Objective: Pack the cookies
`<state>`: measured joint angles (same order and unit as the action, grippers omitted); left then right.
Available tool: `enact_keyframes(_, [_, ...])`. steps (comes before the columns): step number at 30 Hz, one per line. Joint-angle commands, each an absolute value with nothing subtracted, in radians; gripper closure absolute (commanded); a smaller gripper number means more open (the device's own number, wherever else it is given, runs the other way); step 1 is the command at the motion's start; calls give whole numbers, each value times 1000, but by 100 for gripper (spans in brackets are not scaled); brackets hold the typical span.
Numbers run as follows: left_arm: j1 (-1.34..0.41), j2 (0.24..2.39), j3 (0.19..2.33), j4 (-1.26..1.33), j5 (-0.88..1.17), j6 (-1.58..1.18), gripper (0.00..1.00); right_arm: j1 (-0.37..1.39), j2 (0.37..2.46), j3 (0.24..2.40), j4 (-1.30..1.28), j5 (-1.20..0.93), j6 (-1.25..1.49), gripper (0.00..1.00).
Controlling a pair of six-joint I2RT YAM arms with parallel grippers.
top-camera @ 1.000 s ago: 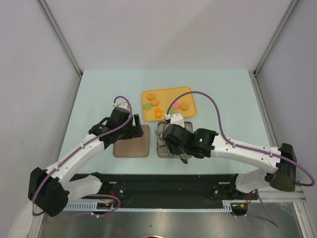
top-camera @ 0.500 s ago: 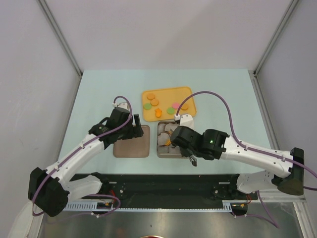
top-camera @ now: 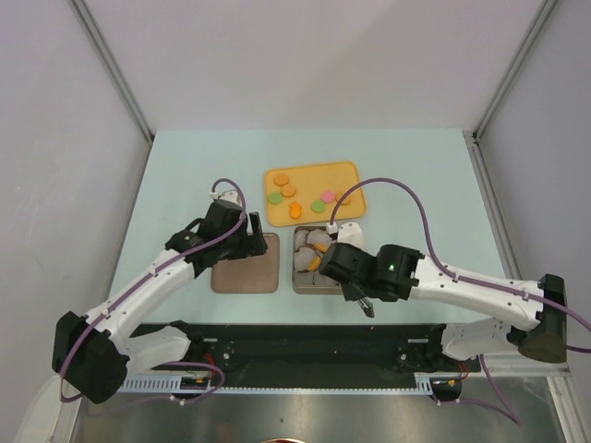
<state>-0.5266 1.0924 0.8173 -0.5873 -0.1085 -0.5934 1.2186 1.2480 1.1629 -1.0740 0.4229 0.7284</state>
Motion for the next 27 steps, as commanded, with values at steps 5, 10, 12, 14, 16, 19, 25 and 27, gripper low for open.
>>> enact_keyframes(5, [-520, 1083, 815, -565, -101, -591, 12, 1230, 1285, 1166, -999, 388, 704, 96])
enact_keyframes(10, [-520, 1077, 813, -566, -94, -592, 12, 1235, 1319, 1166, -945, 368, 696, 96])
enact_keyframes(12, [-520, 1074, 813, -566, -94, -592, 12, 1235, 1333, 1164, -927, 367, 687, 96])
enact_keyframes(14, [-520, 1071, 813, -568, -95, -591, 12, 1235, 1341, 1166, -916, 367, 681, 96])
enact_keyframes(16, [-520, 1072, 813, -569, -97, -591, 12, 1232, 1345, 1166, -904, 368, 676, 96])
enact_keyframes(19, [-520, 1075, 813, -568, -98, -591, 12, 1227, 1345, 1166, -899, 371, 670, 96])
enact_keyframes(25, [-520, 1083, 810, -560, -94, -591, 12, 1204, 1361, 1166, -893, 388, 647, 96])
enact_keyframes(27, [-522, 1083, 813, -560, -92, -592, 12, 1190, 1370, 1166, -865, 376, 638, 96])
